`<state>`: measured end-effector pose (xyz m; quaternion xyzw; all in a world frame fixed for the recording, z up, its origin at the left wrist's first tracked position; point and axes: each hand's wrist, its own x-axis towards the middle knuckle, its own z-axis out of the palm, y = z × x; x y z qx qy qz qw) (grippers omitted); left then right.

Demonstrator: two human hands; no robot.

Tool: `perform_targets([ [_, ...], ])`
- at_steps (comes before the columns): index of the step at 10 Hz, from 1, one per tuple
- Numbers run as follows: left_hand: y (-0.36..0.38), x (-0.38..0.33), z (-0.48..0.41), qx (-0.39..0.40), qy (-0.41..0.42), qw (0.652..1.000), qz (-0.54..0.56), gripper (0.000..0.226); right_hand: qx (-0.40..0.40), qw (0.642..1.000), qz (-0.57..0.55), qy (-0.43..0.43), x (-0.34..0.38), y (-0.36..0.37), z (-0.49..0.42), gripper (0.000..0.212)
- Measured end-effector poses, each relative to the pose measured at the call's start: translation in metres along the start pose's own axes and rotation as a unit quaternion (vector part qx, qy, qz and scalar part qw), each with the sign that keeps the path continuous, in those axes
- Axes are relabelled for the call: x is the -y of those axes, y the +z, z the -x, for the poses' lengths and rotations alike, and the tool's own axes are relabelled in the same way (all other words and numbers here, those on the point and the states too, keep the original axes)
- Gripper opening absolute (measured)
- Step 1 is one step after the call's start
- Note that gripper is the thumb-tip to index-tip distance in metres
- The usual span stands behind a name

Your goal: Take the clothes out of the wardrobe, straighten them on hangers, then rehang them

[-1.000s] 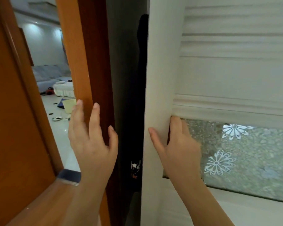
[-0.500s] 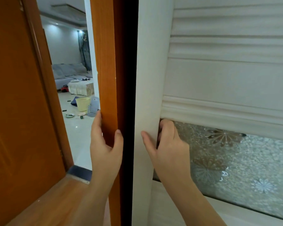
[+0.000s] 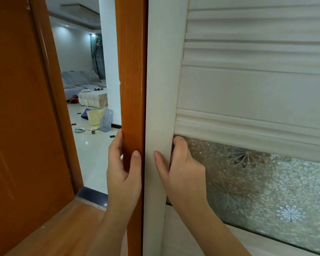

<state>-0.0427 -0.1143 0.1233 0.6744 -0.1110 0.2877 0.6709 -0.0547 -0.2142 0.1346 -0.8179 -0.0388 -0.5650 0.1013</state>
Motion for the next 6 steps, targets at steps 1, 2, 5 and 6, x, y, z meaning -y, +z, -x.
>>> perform_targets([
  [1,0.003,0.0,0.001,-0.006,0.006,1.0,-0.012,0.05,-0.006,1.0,-0.003,-0.009,-0.001,0.0,0.0,0.034],
  [2,0.006,0.001,0.002,-0.018,0.009,0.999,-0.035,0.06,0.007,1.0,-0.004,-0.004,-0.002,0.0,0.001,0.034],
  [5,0.004,-0.009,0.003,-0.027,0.017,0.997,-0.074,0.054,0.131,0.983,-0.13,0.006,-0.018,-0.032,0.015,0.03],
  [6,0.003,-0.02,0.007,-0.07,0.037,0.992,-0.095,0.053,0.128,0.981,-0.143,0.004,-0.034,-0.055,0.023,0.026],
])
